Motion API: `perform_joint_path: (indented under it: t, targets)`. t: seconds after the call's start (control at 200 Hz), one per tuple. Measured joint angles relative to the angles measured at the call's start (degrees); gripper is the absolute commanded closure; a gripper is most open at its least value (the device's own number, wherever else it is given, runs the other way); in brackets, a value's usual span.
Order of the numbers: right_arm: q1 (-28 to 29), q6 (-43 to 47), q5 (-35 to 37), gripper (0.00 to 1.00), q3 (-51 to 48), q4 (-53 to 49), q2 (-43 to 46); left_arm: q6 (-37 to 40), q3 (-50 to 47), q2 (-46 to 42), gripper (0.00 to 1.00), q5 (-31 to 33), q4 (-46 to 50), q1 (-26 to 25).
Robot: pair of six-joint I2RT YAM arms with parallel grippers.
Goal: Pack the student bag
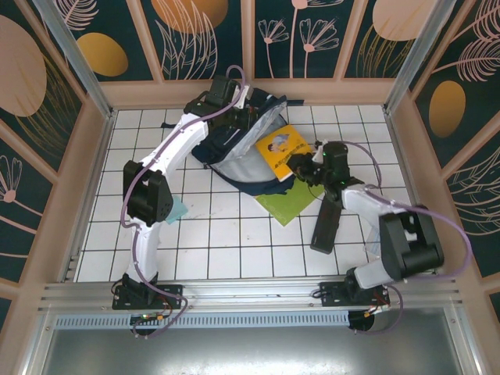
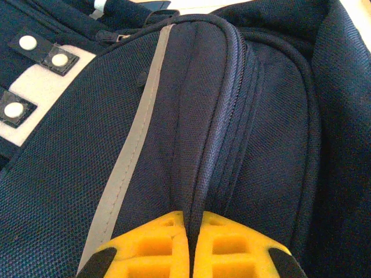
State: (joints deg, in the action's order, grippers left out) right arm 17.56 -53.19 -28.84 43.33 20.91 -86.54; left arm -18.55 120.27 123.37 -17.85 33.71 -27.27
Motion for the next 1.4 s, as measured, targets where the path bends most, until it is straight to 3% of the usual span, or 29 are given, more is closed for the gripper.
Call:
perform_joint_path:
  t: [0.225,0.44,0.585,0.74,0.861,1.161,1.361,1.396]
  targets:
    - [4.7,-1.8,-2.4,1.0,14.7,10.2,-20.3,0.0,0.0,0.0,1.0,-0.2,0.6,0.0]
    - [7.6,-4.5,-2.1,1.0,32.6,11.0,-37.8,0.0,-0.9,-0.3,1.0,0.0,0.2,0.0]
    - [7.8,-8.6,-2.1,0.71,37.7,11.9,-42.9,-0.2,-2.8,-1.0,1.0,0.4,-0.8,0.4]
    - [7.7,-8.3,-0.7,0.44,37.0,8.9,-41.9,-0.9,-6.4,-3.1,1.0,0.5,-3.1,1.6]
    - [7.5,-6.3,1.2,0.3,31.5,3.6,-35.6,-1.9,-10.1,-4.5,1.0,0.4,-6.1,2.9]
    - [2.6,5.0,1.7,0.28,21.8,-11.2,-10.4,-2.3,-17.4,-6.2,1.0,2.6,-10.3,4.2]
    - [-1.9,17.0,8.4,0.28,20.9,-25.3,-5.5,0.9,-21.8,-10.0,1.0,10.1,-10.6,4.3]
    - [-2.5,18.8,10.4,0.28,20.5,-27.6,-5.6,1.3,-22.7,-10.7,0.95,11.4,-10.7,4.4]
